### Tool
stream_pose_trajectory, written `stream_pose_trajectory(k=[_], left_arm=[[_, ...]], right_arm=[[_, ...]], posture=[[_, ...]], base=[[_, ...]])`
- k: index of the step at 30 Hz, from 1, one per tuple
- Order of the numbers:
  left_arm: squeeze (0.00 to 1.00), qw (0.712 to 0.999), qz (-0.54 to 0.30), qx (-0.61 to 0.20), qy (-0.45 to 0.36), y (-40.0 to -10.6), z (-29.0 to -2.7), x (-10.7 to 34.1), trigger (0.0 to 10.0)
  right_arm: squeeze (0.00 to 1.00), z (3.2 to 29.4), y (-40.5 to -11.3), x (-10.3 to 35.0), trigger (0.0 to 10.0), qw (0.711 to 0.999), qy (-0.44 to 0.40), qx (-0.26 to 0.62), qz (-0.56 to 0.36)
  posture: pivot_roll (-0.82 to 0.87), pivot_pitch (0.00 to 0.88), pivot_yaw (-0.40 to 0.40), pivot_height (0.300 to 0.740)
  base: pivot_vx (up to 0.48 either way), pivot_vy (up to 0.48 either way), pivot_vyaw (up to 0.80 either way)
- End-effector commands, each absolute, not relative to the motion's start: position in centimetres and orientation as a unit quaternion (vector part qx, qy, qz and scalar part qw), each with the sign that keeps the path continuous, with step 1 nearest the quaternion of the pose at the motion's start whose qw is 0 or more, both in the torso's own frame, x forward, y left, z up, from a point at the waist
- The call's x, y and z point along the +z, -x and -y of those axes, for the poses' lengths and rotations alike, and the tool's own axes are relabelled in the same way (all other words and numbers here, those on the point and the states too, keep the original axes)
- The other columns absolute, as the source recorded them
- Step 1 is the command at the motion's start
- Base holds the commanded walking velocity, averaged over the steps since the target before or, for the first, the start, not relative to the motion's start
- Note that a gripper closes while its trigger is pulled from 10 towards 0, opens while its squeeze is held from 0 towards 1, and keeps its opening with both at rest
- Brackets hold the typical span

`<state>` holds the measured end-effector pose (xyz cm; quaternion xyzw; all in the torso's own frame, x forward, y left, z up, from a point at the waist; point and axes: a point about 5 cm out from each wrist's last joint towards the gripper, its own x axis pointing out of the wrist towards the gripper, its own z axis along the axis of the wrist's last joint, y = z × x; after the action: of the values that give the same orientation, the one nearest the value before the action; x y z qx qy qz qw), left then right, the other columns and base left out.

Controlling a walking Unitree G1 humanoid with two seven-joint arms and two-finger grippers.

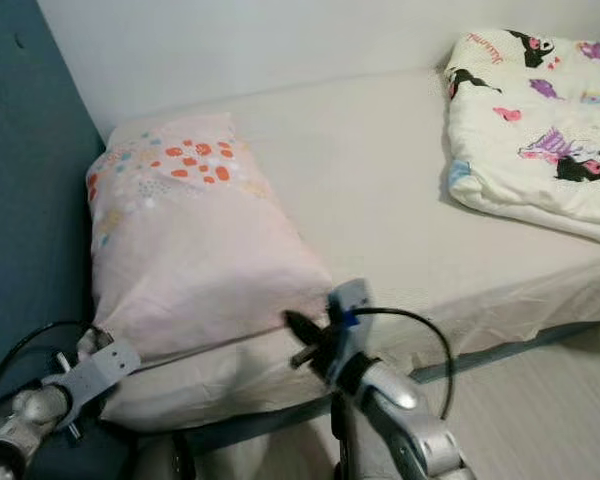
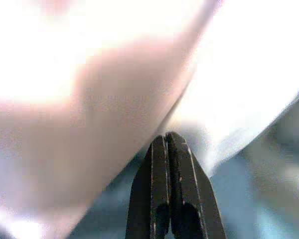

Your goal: Clean up the room

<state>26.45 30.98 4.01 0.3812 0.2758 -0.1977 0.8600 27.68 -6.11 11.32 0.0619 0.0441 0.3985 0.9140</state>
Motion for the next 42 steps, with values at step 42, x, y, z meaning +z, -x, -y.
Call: stream_pose_trajectory(k=[42], left_arm=[[0.00, 0.950, -0.129, -0.258, -0.121, -21.8, -23.3, 9.1, 10.0]], right_arm=[[0.00, 10.0, -33.4, 11.0, 10.0, 0.961, -0.076, 0.265, -0.020]], posture=[[0.00, 0.171, -0.044, 0.578]], base=[[0.000, 0.000, 0.00]])
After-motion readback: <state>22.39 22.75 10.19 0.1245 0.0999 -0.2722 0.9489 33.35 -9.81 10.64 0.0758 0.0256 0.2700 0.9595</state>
